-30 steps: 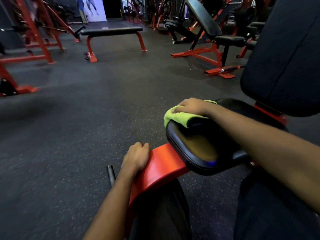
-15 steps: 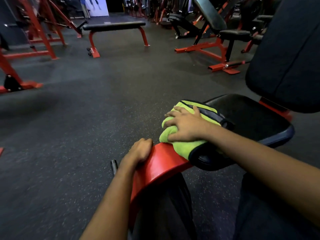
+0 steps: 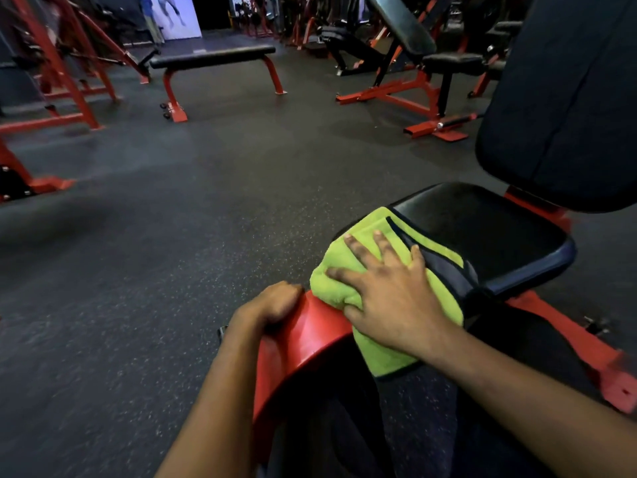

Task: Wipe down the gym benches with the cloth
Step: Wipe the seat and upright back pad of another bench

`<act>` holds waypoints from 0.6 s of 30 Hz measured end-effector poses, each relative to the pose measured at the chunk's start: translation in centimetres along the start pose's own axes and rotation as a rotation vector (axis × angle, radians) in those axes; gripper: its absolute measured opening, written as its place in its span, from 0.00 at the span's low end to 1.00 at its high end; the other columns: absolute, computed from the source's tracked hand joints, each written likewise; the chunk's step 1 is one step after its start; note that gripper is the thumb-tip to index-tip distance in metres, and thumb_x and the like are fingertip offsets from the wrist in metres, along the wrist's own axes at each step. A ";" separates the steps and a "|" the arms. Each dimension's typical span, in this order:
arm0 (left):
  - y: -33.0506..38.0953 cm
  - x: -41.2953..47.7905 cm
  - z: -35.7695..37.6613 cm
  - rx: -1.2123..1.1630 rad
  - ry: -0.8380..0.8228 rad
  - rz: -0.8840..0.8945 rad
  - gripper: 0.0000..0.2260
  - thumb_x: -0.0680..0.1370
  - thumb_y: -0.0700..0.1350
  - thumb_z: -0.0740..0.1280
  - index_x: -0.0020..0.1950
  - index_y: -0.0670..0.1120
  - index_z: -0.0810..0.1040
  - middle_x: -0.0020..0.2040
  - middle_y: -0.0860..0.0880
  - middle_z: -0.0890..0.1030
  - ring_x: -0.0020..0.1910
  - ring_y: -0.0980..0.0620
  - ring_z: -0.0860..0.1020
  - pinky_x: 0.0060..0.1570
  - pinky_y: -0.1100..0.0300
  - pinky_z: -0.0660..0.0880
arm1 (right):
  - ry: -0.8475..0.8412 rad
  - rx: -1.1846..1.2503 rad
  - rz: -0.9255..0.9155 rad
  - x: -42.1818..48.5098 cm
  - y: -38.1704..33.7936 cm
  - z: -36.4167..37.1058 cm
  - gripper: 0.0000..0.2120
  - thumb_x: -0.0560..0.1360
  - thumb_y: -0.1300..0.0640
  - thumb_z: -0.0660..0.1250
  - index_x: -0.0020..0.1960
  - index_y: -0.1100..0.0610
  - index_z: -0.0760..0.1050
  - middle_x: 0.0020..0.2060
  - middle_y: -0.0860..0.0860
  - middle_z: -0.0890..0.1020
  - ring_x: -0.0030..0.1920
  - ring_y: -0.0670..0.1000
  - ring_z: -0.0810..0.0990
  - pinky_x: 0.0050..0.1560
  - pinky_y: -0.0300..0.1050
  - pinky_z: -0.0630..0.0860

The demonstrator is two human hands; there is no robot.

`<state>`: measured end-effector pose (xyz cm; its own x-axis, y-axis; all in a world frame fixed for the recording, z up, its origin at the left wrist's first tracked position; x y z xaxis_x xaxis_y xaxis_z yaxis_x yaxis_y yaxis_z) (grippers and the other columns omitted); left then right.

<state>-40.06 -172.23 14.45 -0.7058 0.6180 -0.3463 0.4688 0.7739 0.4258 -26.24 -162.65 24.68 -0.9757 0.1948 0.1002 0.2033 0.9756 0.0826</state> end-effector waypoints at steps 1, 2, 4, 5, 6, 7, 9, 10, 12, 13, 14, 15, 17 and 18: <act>0.0 0.1 -0.2 -0.044 -0.027 -0.002 0.16 0.83 0.37 0.51 0.57 0.34 0.77 0.61 0.35 0.77 0.60 0.40 0.75 0.57 0.54 0.68 | -0.022 0.036 0.024 1.0 0.1 0.1 0.28 0.75 0.37 0.58 0.74 0.33 0.58 0.80 0.45 0.44 0.79 0.60 0.44 0.70 0.76 0.50; 0.0 0.2 -0.3 -0.084 -0.055 0.001 0.15 0.83 0.36 0.52 0.57 0.33 0.78 0.60 0.35 0.78 0.60 0.40 0.76 0.56 0.54 0.68 | -0.057 0.071 0.045 2.6 0.2 0.3 0.27 0.76 0.37 0.58 0.74 0.32 0.58 0.80 0.45 0.43 0.79 0.60 0.43 0.69 0.77 0.48; 0.3 0.4 -1.0 -0.160 -0.047 0.007 0.14 0.81 0.35 0.55 0.57 0.35 0.79 0.57 0.38 0.80 0.56 0.41 0.78 0.52 0.56 0.72 | -0.140 0.147 0.094 6.2 0.6 0.8 0.26 0.77 0.37 0.57 0.74 0.33 0.59 0.81 0.45 0.45 0.79 0.61 0.43 0.68 0.78 0.45; 0.4 0.5 -1.7 -0.219 -0.012 0.001 0.14 0.80 0.35 0.56 0.56 0.37 0.81 0.54 0.40 0.81 0.50 0.43 0.80 0.45 0.58 0.76 | -0.163 0.185 0.139 7.8 1.2 0.9 0.26 0.77 0.37 0.56 0.74 0.33 0.59 0.81 0.46 0.48 0.79 0.61 0.43 0.69 0.78 0.45; 0.4 0.5 -2.4 -0.293 0.045 -0.006 0.13 0.79 0.36 0.57 0.53 0.40 0.81 0.48 0.41 0.82 0.41 0.45 0.81 0.34 0.61 0.77 | -0.172 0.214 0.197 9.2 2.3 1.0 0.26 0.77 0.35 0.55 0.74 0.34 0.61 0.80 0.47 0.51 0.79 0.61 0.45 0.69 0.78 0.45; 0.6 0.5 -3.4 -0.356 0.112 -0.024 0.12 0.79 0.37 0.56 0.50 0.42 0.80 0.43 0.42 0.83 0.35 0.44 0.81 0.27 0.62 0.74 | -0.168 0.231 0.263 10.1 3.8 0.8 0.26 0.77 0.34 0.54 0.74 0.36 0.62 0.80 0.47 0.53 0.79 0.61 0.46 0.69 0.78 0.46; 1.1 0.9 -5.5 -0.473 0.272 -0.022 0.11 0.80 0.40 0.56 0.46 0.45 0.78 0.38 0.42 0.83 0.31 0.42 0.81 0.27 0.60 0.73 | -0.153 0.253 0.390 10.7 6.9 0.6 0.26 0.77 0.33 0.54 0.74 0.38 0.64 0.79 0.48 0.56 0.79 0.60 0.48 0.68 0.78 0.46; 1.8 1.2 -6.5 -0.489 0.335 0.016 0.11 0.81 0.42 0.56 0.46 0.45 0.77 0.38 0.43 0.83 0.31 0.43 0.82 0.29 0.58 0.74 | -0.135 0.265 0.448 10.3 8.4 0.5 0.26 0.77 0.32 0.54 0.73 0.37 0.65 0.79 0.48 0.57 0.78 0.60 0.48 0.68 0.78 0.46; 3.9 1.4 -8.5 -0.501 0.443 0.095 0.12 0.81 0.47 0.56 0.45 0.45 0.78 0.36 0.46 0.83 0.31 0.44 0.81 0.32 0.55 0.76 | -0.084 0.293 0.545 9.1 10.9 0.6 0.25 0.75 0.30 0.55 0.71 0.34 0.66 0.79 0.48 0.56 0.78 0.61 0.48 0.68 0.77 0.45; 5.1 1.3 -9.3 -0.494 0.479 0.129 0.13 0.79 0.50 0.57 0.45 0.46 0.78 0.35 0.47 0.83 0.32 0.45 0.81 0.35 0.53 0.78 | -0.072 0.304 0.577 8.6 11.7 0.7 0.25 0.75 0.29 0.54 0.70 0.32 0.66 0.79 0.49 0.56 0.78 0.62 0.47 0.68 0.76 0.45; 6.2 1.4 -10.0 -0.468 0.514 0.154 0.14 0.78 0.53 0.57 0.44 0.46 0.77 0.36 0.48 0.84 0.35 0.44 0.82 0.39 0.50 0.79 | -0.070 0.320 0.596 8.2 12.2 0.8 0.26 0.74 0.28 0.53 0.70 0.31 0.66 0.79 0.49 0.55 0.78 0.62 0.47 0.68 0.76 0.45; 7.7 1.4 -10.7 -0.412 0.533 0.172 0.15 0.77 0.54 0.57 0.44 0.46 0.77 0.37 0.48 0.84 0.40 0.43 0.82 0.44 0.49 0.79 | -0.076 0.343 0.607 8.1 12.8 0.6 0.26 0.74 0.26 0.52 0.70 0.31 0.66 0.80 0.49 0.55 0.78 0.62 0.47 0.68 0.75 0.44; 10.4 2.2 -11.0 -0.269 0.512 0.189 0.16 0.79 0.56 0.59 0.44 0.45 0.77 0.44 0.45 0.85 0.50 0.41 0.81 0.50 0.50 0.77 | -0.083 0.402 0.612 8.4 13.6 -0.2 0.26 0.75 0.27 0.50 0.69 0.31 0.68 0.79 0.49 0.57 0.78 0.61 0.48 0.69 0.73 0.44; 11.5 2.8 -10.8 -0.221 0.470 0.194 0.16 0.79 0.58 0.60 0.44 0.46 0.78 0.48 0.43 0.85 0.53 0.40 0.80 0.51 0.52 0.76 | -0.083 0.421 0.603 8.8 14.2 -0.7 0.25 0.76 0.28 0.51 0.70 0.32 0.68 0.79 0.48 0.58 0.78 0.60 0.49 0.70 0.72 0.44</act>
<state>-42.37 -163.06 27.42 -0.8026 0.5787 0.1447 0.5267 0.5735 0.6275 -31.85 -147.15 27.39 -0.7111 0.6997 -0.0685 0.6734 0.6498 -0.3526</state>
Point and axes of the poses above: each hand's wrist, its own x-axis towards the middle knuckle, its own z-axis out of the palm, y = z × x, the point moved 9 cm from there along x, towards the middle knuckle
